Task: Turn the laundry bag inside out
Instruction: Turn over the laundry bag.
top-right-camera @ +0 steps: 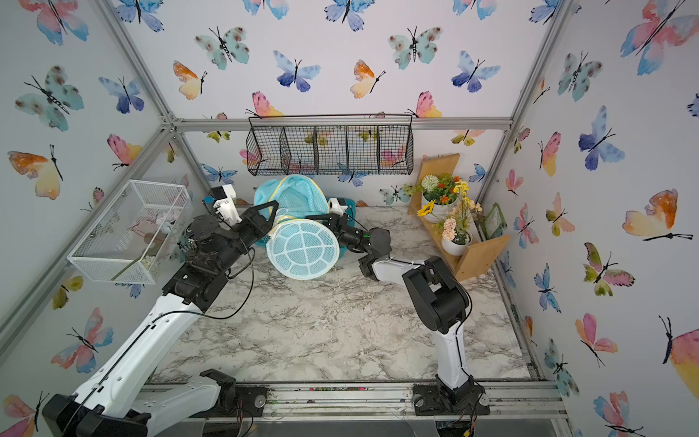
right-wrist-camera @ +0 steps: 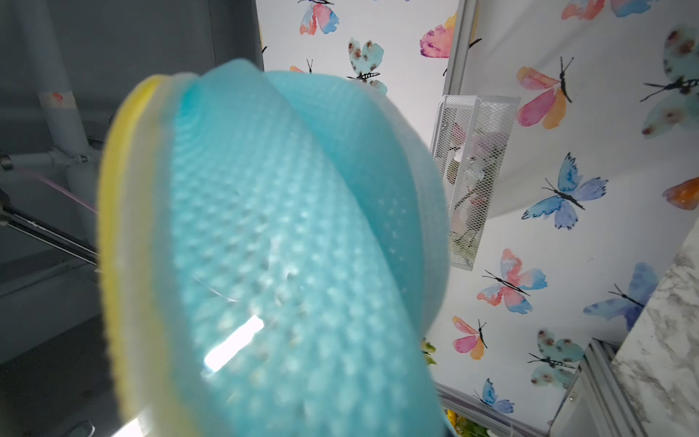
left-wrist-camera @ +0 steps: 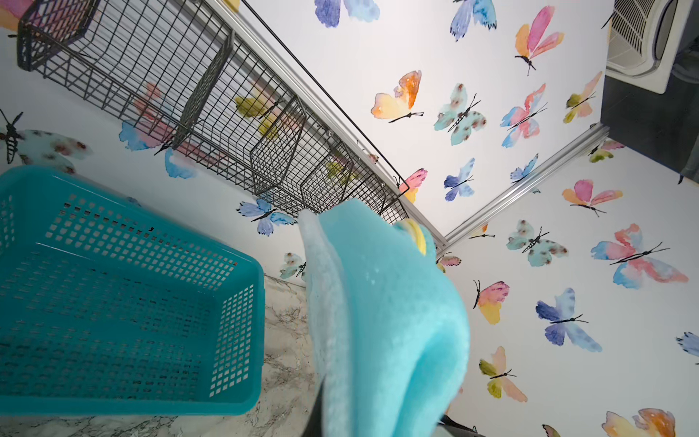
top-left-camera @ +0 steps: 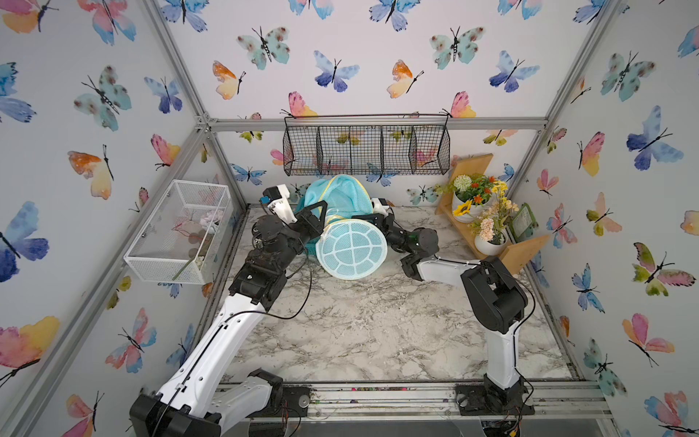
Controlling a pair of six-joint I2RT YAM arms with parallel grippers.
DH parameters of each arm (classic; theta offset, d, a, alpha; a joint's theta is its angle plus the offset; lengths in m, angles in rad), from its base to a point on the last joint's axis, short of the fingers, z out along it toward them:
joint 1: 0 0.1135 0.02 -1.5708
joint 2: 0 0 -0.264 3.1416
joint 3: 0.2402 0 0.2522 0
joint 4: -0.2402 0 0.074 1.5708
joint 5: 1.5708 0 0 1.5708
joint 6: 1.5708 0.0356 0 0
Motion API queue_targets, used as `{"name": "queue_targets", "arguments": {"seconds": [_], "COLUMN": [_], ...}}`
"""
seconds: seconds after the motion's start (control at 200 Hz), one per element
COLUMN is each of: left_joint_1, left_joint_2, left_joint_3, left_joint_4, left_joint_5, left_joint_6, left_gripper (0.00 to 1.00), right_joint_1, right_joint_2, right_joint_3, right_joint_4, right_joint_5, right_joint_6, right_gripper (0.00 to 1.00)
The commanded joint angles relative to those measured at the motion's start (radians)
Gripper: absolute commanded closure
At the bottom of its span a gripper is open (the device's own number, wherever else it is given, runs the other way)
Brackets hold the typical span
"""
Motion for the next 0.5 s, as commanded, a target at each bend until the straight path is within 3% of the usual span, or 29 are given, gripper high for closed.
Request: {"name": "queue_targets", "arguments": {"seconds": [0.0,0.24,0.4,0.491], "left_joint_1": [0.038,0.091,0.11,0.116], "left_joint_2": [0.005,0.034,0.085,0.109], "left_joint_3": [-0.052,-0.164,-0.216,-0.25], "left_joint_4": [-0.017,-0.002,0.005,0.022], "left_joint_5": [0.063,0.198,0.383,0.432], "left_joint_6": [0.007,-0.03,-0.033,-0.028], "left_gripper": [1.0,1.0,1.0,1.0], "right_joint_1": [-0.007,-0.026,-0.031,-0.031], "right_joint_2": [-0.084,-0.1,-0.085,-0.078], "right_joint_3": [0.037,0.136,0.225,0.264], "right_joint_4": [0.264,0.264,0.267,0.267], "right_joint_5": [-0.01,-0.001,0.011,0.015], "right_joint_6": [0.185,0.16,0.165,0.182], "right_gripper": [0.83,0.92,0.96,0.97]}}
